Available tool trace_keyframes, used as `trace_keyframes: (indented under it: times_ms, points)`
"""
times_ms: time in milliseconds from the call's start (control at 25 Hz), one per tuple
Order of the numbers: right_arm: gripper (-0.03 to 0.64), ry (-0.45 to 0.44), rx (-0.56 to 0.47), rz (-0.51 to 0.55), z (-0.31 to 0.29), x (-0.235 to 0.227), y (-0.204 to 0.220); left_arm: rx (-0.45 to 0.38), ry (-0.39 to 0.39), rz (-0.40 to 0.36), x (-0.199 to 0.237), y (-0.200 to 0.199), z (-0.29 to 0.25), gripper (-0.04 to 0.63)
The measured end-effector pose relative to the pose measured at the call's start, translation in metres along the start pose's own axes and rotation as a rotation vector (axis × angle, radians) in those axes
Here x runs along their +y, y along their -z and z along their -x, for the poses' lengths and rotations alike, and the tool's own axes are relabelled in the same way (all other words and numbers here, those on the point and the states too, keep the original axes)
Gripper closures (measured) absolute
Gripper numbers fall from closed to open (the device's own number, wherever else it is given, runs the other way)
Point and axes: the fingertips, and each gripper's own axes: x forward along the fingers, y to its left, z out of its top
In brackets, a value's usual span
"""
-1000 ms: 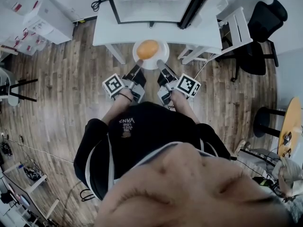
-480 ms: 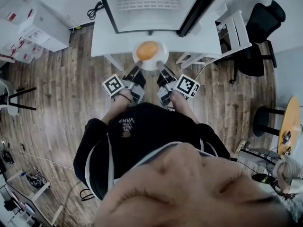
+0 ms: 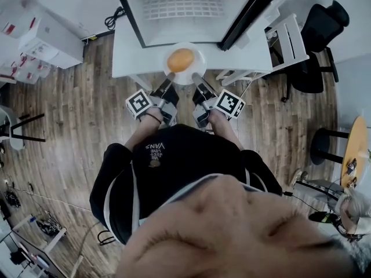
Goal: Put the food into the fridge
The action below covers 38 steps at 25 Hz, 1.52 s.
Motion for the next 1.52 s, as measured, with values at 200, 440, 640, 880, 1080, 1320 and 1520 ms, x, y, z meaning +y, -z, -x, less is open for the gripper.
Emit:
trace_keyframes:
  times_ms: [200,440,640,880,1080,1320,1520]
  points:
    - [0.589,0.014,-0.016,0.002,-0.018,-0.002,-0.008,0.015,0.001,0.006,0.003,-0.018,-0.011,0.572]
    - [0.589,0.018,-0.055,0.004,-0.038,-0.004,-0.017,0.053,0.007,0.001,0.007,-0.037,-0.026,0.572]
    - [0.589,0.029,-0.084,0.002,-0.049,-0.006,-0.022,0.086,0.011,-0.002,0.010,-0.049,-0.035,0.572]
    - [0.589,0.039,-0.103,-0.002,-0.060,-0.009,-0.024,0.103,0.009,0.006,0.015,-0.059,-0.041,0.572]
    - [0.589,0.070,-0.104,-0.006,-0.059,-0.014,-0.023,0.112,0.007,0.010,0.016,-0.060,-0.042,0.572]
    - [0.589,0.048,-0.110,-0.006,-0.063,-0.011,-0.028,0.113,0.006,0.013,0.017,-0.061,-0.047,0.572]
    - [0.589,0.055,-0.098,-0.010,-0.064,-0.017,-0.036,0.105,0.001,0.025,0.019,-0.061,-0.055,0.571]
